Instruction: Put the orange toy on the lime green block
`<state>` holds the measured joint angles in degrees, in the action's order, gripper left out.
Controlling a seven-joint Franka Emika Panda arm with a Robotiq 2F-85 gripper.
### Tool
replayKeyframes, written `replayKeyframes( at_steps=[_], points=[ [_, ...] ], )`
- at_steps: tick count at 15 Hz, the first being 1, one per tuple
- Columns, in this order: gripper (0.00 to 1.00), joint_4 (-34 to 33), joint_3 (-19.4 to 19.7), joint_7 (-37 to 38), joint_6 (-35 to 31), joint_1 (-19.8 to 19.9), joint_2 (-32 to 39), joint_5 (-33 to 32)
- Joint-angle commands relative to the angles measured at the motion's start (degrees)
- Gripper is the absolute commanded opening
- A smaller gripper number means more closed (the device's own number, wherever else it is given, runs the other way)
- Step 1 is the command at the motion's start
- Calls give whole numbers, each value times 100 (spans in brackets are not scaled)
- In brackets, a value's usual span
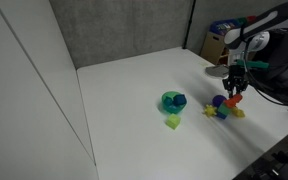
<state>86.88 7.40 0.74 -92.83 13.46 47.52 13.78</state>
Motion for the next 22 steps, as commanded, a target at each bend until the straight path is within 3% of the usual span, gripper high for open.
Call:
replayKeyframes(
  at_steps=[1, 5, 15, 22],
  points=[
    [72, -431, -106, -133, 251, 150, 244, -5],
    [100, -373, -124, -225, 151, 104, 97, -36],
    [100, 318, -251, -396, -845, -246, -1174, -109],
    [100, 1550, -215, -392, -1987, -599, -2476, -526]
  ],
)
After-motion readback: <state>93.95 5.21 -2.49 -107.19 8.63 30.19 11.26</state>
